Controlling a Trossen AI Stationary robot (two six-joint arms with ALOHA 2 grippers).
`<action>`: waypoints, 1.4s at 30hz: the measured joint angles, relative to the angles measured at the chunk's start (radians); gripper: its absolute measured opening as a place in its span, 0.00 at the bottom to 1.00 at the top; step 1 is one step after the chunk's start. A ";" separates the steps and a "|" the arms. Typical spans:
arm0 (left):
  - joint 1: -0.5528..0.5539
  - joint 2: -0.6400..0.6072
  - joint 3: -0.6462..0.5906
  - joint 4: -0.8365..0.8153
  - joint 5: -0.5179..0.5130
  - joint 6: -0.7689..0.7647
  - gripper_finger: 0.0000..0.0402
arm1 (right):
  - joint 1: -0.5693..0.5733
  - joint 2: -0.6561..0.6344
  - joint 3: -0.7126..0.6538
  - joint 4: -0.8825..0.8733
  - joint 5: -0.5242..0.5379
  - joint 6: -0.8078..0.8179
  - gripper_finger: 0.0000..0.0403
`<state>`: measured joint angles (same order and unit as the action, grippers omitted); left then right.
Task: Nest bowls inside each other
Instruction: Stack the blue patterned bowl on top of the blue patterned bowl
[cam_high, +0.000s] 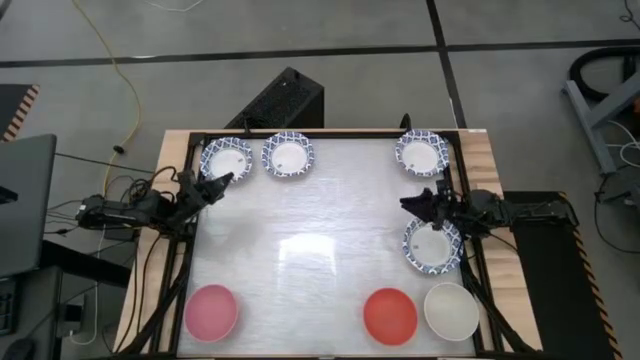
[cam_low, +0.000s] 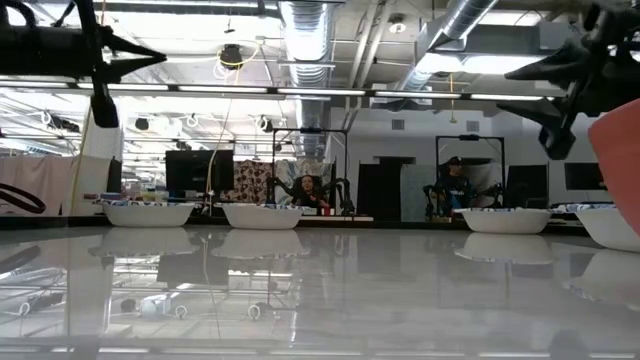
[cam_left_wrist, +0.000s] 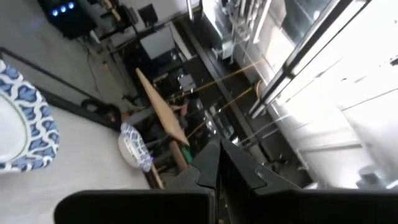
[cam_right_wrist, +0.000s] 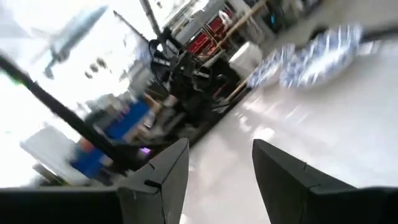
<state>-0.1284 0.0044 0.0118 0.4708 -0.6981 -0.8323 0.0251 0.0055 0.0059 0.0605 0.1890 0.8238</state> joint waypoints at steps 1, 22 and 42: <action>0.000 0.000 0.000 0.003 0.000 0.006 0.00 | -0.002 0.000 0.000 0.001 0.016 0.018 0.49; 0.000 0.080 0.265 -0.020 0.057 0.318 0.00 | -0.147 0.002 0.159 0.165 0.265 0.035 0.49; 0.000 0.552 1.066 -0.940 -0.092 0.481 0.03 | -0.189 0.694 1.034 -0.656 0.385 -0.633 0.49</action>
<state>-0.1280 0.5560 1.0780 -0.4688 -0.7897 -0.3510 -0.1640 0.6992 1.0403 -0.5960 0.5743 0.1904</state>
